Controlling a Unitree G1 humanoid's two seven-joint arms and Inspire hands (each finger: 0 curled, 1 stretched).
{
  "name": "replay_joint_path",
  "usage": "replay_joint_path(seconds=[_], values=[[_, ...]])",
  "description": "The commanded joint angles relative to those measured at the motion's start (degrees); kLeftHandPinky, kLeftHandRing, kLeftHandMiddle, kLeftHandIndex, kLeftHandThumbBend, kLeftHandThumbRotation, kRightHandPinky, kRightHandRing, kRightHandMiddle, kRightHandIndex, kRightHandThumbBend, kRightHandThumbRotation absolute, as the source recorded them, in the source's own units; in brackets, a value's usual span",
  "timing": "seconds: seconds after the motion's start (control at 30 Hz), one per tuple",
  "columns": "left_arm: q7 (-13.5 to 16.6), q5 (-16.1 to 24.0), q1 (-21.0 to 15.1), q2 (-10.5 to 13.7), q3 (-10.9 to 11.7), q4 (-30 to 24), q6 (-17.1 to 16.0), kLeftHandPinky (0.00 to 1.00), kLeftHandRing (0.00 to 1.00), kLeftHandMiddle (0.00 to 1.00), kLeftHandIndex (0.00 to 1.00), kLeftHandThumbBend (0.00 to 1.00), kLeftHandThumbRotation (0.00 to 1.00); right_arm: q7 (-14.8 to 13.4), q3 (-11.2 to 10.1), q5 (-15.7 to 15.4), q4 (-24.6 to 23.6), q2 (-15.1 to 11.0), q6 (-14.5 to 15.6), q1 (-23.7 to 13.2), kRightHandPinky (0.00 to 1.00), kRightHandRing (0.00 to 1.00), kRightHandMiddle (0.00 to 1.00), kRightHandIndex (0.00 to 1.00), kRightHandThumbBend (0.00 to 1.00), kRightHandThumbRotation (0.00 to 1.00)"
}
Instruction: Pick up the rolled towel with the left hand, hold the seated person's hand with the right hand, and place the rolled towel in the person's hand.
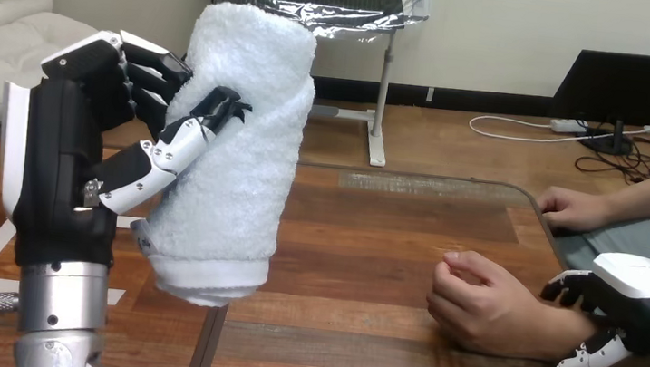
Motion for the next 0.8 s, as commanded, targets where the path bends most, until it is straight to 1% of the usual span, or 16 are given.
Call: replay_joint_path(seconds=[0.0,0.23,0.37,0.57,0.77], values=[[0.3,-0.9,-2.1,-0.2,0.5,-1.0,-1.3,0.18,0.24,0.31,0.36,0.48,0.0,1.1,1.2,-0.1,2.4,-1.6,0.6,-2.5,0.56,0.76,0.78,0.79,0.99,0.3],[0.4,-0.9,-2.2,-0.2,0.5,-0.8,-1.6,0.18,0.24,0.31,0.36,0.46,0.0,2.1,1.6,0.4,3.7,-1.3,1.6,-2.9,0.54,0.73,0.76,0.76,0.95,0.26],[0.4,-1.1,-2.3,-0.3,0.6,-0.6,-1.8,0.18,0.24,0.32,0.36,0.46,0.0,2.4,1.8,0.7,4.3,-1.2,1.4,-3.0,0.53,0.71,0.75,0.74,0.93,0.23],[0.4,-1.0,-2.5,-0.1,0.8,-0.2,-2.1,0.18,0.25,0.32,0.36,0.46,0.0,2.3,2.3,0.8,4.9,-1.1,1.1,-2.9,0.52,0.67,0.71,0.71,0.9,0.18],[0.5,-1.0,-2.6,-0.2,0.9,-0.3,-1.9,0.18,0.25,0.32,0.36,0.46,0.0,1.7,2.6,0.8,5.1,-0.9,0.8,-2.6,0.47,0.59,0.66,0.67,0.89,0.15]])
